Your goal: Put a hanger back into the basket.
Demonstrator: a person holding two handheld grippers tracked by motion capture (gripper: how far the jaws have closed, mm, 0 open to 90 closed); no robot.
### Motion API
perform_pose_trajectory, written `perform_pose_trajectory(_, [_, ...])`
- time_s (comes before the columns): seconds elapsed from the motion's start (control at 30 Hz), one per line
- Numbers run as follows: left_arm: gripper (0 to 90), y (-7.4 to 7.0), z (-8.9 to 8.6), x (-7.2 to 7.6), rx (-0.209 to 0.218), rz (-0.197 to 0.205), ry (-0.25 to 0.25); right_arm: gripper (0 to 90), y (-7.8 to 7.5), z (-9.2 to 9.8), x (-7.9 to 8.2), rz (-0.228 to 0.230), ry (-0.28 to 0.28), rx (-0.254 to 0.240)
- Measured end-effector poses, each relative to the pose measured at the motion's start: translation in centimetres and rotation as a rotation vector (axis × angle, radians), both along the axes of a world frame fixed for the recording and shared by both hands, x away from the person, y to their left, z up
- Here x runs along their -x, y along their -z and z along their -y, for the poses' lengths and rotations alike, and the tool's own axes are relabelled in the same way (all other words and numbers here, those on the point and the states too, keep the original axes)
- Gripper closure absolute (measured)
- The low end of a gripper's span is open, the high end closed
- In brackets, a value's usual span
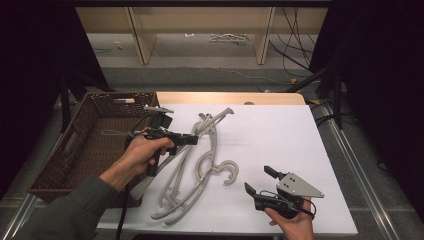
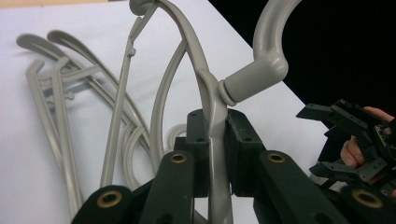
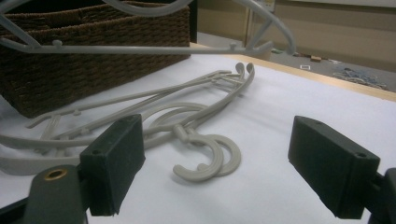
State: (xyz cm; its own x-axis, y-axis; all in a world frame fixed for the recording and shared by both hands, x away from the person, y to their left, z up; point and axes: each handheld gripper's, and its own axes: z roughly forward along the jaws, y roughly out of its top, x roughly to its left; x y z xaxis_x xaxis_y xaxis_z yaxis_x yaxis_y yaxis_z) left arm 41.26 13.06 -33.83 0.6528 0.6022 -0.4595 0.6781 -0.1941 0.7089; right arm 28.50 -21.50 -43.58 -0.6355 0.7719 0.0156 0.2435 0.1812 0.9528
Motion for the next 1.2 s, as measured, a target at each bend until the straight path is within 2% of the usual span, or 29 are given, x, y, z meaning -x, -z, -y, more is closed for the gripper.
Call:
perform_pose_trajectory(0.07, [80.9, -0.6, -0.3, 0.1, -0.007, 0.01, -0.002, 19.5, 0.1, -0.1, 0.0, -0.004, -0.014, -0.012])
perform_pose_trajectory(0.13, [80.9, -1.2, -0.7, 0.1, -0.015, 0.026, -0.002, 19.5, 0.0, 0.0, 0.0, -0.002, -0.003, 0.004])
perform_pose_trajectory(0.27, [80.9, -2.6, -1.8, 0.2, -0.025, 0.062, -0.015, 19.5, 0.1, 0.0, 0.0, -0.008, -0.009, 0.002])
perform_pose_trajectory(0.47, [80.9, -4.7, -4.7, 0.7, -0.011, 0.118, -0.06, 19.5, 0.1, 0.0, 0.0, -0.009, -0.014, -0.003])
perform_pose_trajectory(0.53, [81.0, -5.3, -5.7, 0.9, -0.016, 0.146, -0.072, 19.4, 0.1, -0.1, 0.0, -0.011, -0.015, -0.007])
perform_pose_trajectory(0.6, [81.0, -5.6, -6.7, 1.2, -0.023, 0.156, -0.082, 19.5, 0.1, -0.1, 0.0, -0.01, -0.011, -0.008])
perform_pose_trajectory(0.67, [81.0, -5.8, -7.8, 1.4, -0.031, 0.167, -0.094, 19.5, 0.1, -0.1, 0.0, -0.009, -0.004, 0.007])
perform_pose_trajectory(0.8, [80.9, -5.7, -10.1, 1.7, -0.033, 0.192, -0.102, 19.5, 0.1, -0.1, -0.1, -0.01, -0.001, 0.005])
perform_pose_trajectory(0.83, [81.0, -5.6, -10.5, 1.8, -0.036, 0.193, -0.104, 19.5, 0.3, -0.2, -0.1, -0.012, -0.011, -0.01])
perform_pose_trajectory(0.93, [80.9, -5.3, -12.0, 1.9, -0.039, 0.199, -0.106, 19.5, 0.3, -0.2, -0.2, -0.022, -0.01, 0.016])
perform_pose_trajectory(1.1, [80.8, -4.7, -14.4, 2.0, -0.045, 0.211, -0.13, 19.6, 0.3, -0.2, -0.2, -0.024, -0.014, 0.02])
perform_pose_trajectory(1.17, [80.7, -4.5, -15.3, 1.9, -0.072, 0.242, -0.149, 19.6, 0.3, -0.2, -0.2, -0.025, -0.012, 0.016])
perform_pose_trajectory(1.2, [80.6, -4.3, -15.8, 1.9, -0.077, 0.244, -0.148, 19.6, 0.3, -0.2, -0.3, -0.025, -0.014, 0.013])
